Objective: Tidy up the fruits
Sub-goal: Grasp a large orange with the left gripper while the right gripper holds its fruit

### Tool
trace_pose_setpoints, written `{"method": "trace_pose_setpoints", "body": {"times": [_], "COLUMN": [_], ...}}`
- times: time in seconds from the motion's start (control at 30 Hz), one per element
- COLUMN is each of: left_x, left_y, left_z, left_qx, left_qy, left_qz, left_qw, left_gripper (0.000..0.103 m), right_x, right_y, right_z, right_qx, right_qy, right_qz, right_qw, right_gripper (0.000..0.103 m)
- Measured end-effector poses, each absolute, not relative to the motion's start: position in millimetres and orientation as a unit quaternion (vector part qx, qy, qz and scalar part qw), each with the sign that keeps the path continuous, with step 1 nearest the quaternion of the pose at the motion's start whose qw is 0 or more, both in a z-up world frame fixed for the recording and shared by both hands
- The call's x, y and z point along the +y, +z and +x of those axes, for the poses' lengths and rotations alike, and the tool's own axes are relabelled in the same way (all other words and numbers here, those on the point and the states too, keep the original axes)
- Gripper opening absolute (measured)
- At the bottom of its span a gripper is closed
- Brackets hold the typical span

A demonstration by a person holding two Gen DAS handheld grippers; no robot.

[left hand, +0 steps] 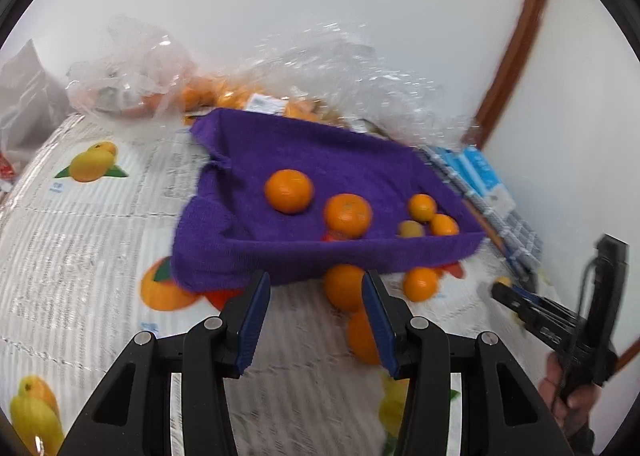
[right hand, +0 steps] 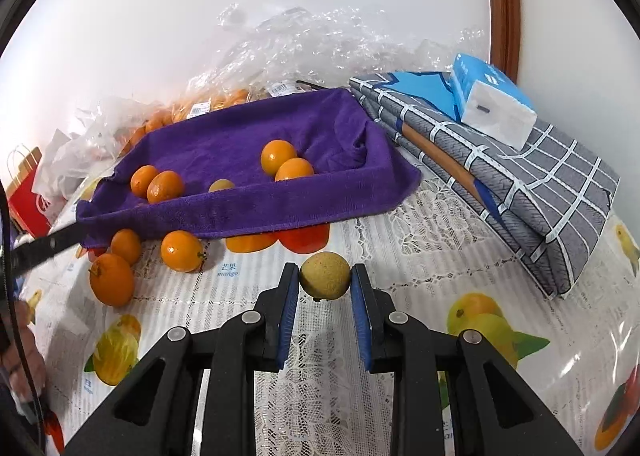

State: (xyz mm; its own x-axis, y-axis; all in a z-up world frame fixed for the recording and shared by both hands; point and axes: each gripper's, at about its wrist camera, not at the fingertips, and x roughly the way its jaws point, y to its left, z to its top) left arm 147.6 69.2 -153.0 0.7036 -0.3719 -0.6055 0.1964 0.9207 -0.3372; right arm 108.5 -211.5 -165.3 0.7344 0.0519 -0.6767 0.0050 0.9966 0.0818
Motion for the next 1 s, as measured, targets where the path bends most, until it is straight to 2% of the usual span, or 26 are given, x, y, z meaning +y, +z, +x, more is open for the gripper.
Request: {"method": "trace_pose_setpoints", "body": {"times": [0.17, 0.27, 0.33, 0.53, 0.6, 0.77, 1.0], "left_x": [50, 32, 24, 7, 7, 24, 25], "left_y": [-157, -162, -164, -175, -177, -172, -164], "left_z": [142, 141, 141, 150, 152, 146, 138], "left_qx": [0.363, 0.377, 0.378, 0.416, 0.422, 0.393, 0.368], "left_qy": [-0.202, -0.194, -0.186, -0.165, -0.168, -0.202, -0.2], "left_qz": [-0.135, -0.103, -0.079, -0.033, -0.034, -0.088, -0.091], "left_qw": [0.9, 0.9, 0.903, 0.894, 0.89, 0.893, 0.904], "left_gripper": [0.045, 0.047, 0.054, 0.054, 0.041, 0.04, 0.04], "right_x": [-215, -223, -225, -222, -221, -221, -225], "right_y": [-164, -163, -161, -161, -161, -162, -162], "right_z": [107, 103, 101, 101, 102, 102, 101], "right_qx": [0.358, 0.348, 0.341, 0.342, 0.343, 0.343, 0.34], "right_qy": [0.02, 0.027, 0.032, 0.043, 0.046, 0.045, 0.037], "right_qz": [0.053, 0.074, 0.083, 0.08, 0.078, 0.081, 0.086], "right_qw": [0.932, 0.934, 0.936, 0.935, 0.935, 0.935, 0.936], "right_gripper": [0.026, 0.026, 0.026, 0.026, 0.026, 0.026, 0.026]}}
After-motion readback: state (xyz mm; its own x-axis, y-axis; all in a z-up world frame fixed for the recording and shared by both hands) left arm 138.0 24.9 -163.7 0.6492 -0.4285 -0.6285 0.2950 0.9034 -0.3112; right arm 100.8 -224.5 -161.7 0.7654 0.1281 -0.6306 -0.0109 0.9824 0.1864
